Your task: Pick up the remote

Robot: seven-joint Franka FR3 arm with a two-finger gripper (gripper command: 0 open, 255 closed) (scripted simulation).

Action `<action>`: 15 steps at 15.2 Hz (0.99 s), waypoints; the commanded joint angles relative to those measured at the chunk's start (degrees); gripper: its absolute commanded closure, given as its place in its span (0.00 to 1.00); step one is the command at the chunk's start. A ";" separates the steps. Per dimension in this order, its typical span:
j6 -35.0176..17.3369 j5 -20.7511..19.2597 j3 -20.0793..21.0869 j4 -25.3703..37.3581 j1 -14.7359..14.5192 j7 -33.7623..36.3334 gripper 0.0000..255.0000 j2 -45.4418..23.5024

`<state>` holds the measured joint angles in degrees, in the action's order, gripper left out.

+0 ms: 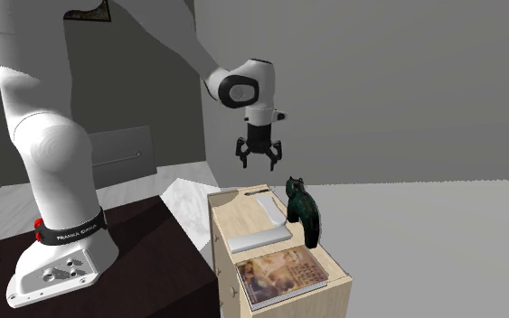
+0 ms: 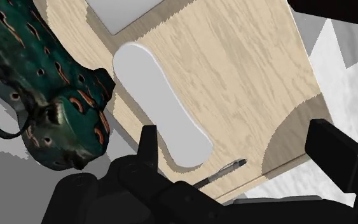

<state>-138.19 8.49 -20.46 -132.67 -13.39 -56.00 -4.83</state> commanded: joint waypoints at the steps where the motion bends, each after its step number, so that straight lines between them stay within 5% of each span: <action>1: -1.98 2.55 0.88 2.76 0.08 -5.03 0.00 -5.58; 7: -5.98 6.16 5.18 10.84 2.23 -16.40 0.00 -19.13; 15: -9.29 5.78 9.74 21.53 4.34 -25.04 0.00 -33.69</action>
<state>-146.94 14.28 -11.08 -111.68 -9.01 -80.69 -37.45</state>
